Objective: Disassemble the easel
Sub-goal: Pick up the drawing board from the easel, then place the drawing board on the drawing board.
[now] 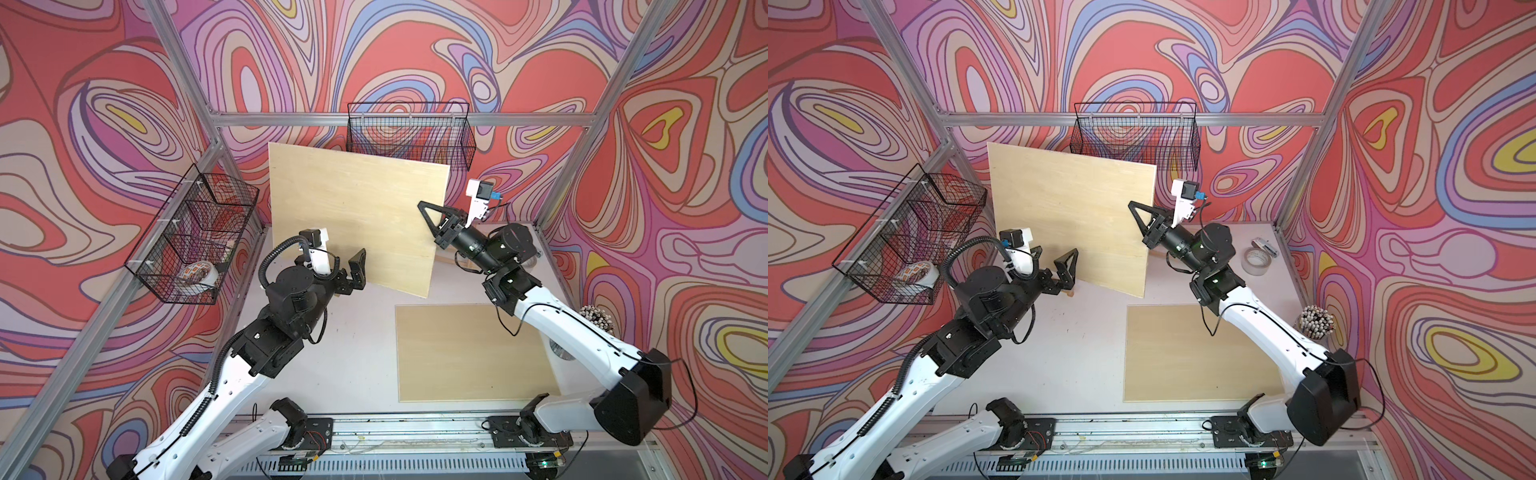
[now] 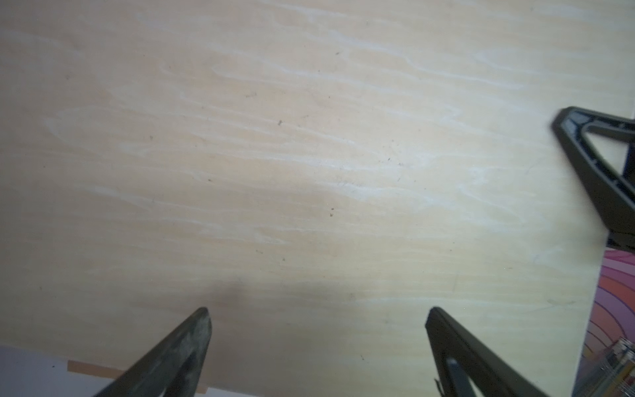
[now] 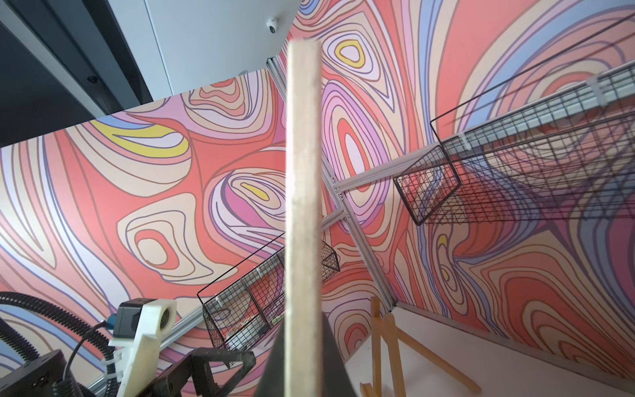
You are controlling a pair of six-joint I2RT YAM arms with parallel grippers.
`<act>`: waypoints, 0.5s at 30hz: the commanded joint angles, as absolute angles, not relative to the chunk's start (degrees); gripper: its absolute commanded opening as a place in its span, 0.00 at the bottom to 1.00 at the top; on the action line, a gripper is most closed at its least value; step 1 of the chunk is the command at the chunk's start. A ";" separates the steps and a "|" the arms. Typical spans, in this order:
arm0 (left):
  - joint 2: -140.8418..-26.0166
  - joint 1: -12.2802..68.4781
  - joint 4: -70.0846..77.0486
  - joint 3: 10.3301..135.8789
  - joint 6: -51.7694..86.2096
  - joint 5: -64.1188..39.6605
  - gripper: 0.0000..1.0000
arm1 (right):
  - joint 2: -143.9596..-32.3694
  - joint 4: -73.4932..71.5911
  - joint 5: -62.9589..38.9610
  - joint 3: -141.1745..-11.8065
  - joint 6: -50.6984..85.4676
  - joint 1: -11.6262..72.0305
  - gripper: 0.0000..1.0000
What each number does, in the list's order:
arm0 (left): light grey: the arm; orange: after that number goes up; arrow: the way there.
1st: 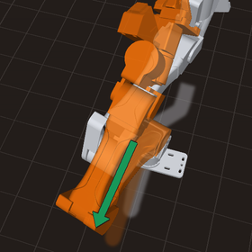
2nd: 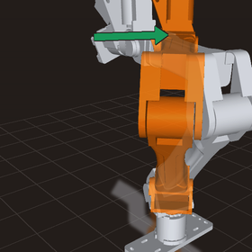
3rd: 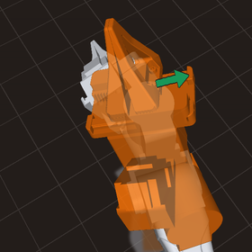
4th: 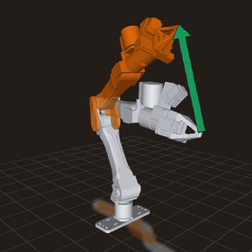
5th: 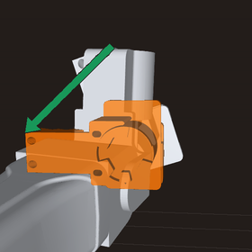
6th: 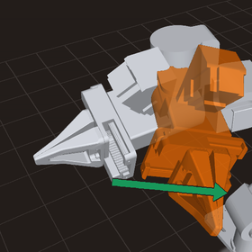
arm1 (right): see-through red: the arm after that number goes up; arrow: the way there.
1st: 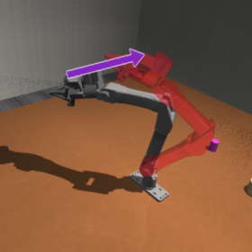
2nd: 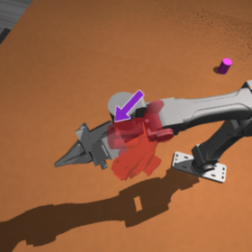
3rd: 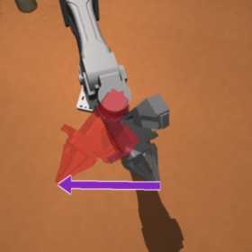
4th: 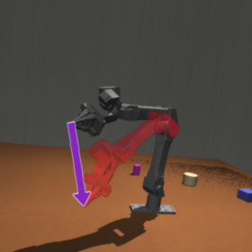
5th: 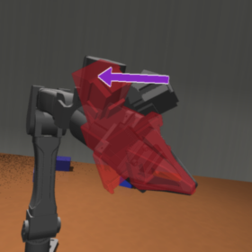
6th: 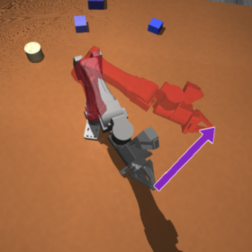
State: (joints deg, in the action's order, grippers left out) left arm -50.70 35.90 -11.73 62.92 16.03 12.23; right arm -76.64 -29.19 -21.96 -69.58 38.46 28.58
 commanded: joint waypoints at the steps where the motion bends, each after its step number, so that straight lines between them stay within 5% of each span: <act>1: -52.17 35.54 -18.53 69.34 15.10 2.13 1.00 | -69.35 -37.75 -21.47 -70.31 47.87 23.38 0.00; 6: -57.35 35.64 -32.77 82.08 13.53 -7.24 1.00 | -62.75 -27.65 -24.26 -69.65 49.65 19.24 0.00; 15: -64.73 33.96 -58.88 99.96 17.51 -2.12 1.00 | -53.59 -12.01 -29.26 -69.51 49.73 13.76 0.00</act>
